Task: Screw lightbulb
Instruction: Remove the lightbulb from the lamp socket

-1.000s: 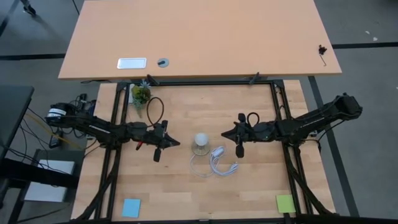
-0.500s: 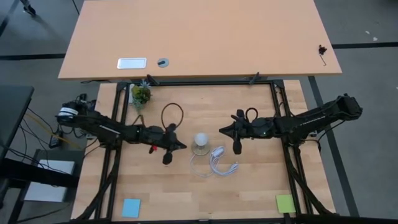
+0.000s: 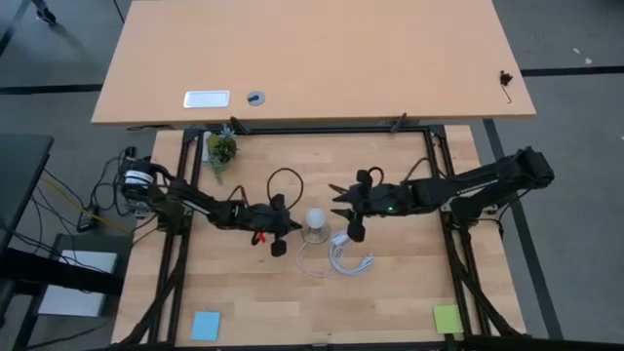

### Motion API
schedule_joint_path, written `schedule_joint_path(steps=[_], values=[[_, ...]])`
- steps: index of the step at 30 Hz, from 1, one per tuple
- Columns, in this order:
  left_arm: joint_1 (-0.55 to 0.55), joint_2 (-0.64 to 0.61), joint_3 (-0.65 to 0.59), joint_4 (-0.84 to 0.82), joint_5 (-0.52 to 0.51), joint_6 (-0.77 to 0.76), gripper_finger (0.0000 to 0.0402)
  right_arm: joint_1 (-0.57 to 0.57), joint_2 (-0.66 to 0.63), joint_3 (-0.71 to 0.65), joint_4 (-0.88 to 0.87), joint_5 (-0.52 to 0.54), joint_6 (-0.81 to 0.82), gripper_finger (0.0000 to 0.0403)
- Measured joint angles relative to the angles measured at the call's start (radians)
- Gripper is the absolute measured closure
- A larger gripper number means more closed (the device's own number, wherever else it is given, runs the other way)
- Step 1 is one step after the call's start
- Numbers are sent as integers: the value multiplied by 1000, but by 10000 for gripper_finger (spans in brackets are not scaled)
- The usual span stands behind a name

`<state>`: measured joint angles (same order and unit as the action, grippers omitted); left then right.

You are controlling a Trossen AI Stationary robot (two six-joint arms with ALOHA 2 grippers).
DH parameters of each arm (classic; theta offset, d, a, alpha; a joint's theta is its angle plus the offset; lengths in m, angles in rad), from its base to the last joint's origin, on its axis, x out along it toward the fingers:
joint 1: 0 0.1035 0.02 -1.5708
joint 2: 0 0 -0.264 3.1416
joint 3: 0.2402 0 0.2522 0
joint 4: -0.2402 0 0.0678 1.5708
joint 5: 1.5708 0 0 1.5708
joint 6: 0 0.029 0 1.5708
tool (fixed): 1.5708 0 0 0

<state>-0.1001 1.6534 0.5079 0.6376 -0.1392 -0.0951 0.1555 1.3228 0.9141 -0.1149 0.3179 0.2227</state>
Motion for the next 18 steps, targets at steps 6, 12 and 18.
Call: schedule_joint_path(steps=[6, 12, 18], values=[[2, 71, 12, 90, -41, -23, 401, -23, 110, 249, -252, -71, 101, 175], [2, 121, 23, 107, -62, -44, 401, -49, 272, 513, -497, -159, 107, 125], [2, 146, 28, 124, -81, -66, 401, -77, 453, 744, -779, -169, 92, 104]])
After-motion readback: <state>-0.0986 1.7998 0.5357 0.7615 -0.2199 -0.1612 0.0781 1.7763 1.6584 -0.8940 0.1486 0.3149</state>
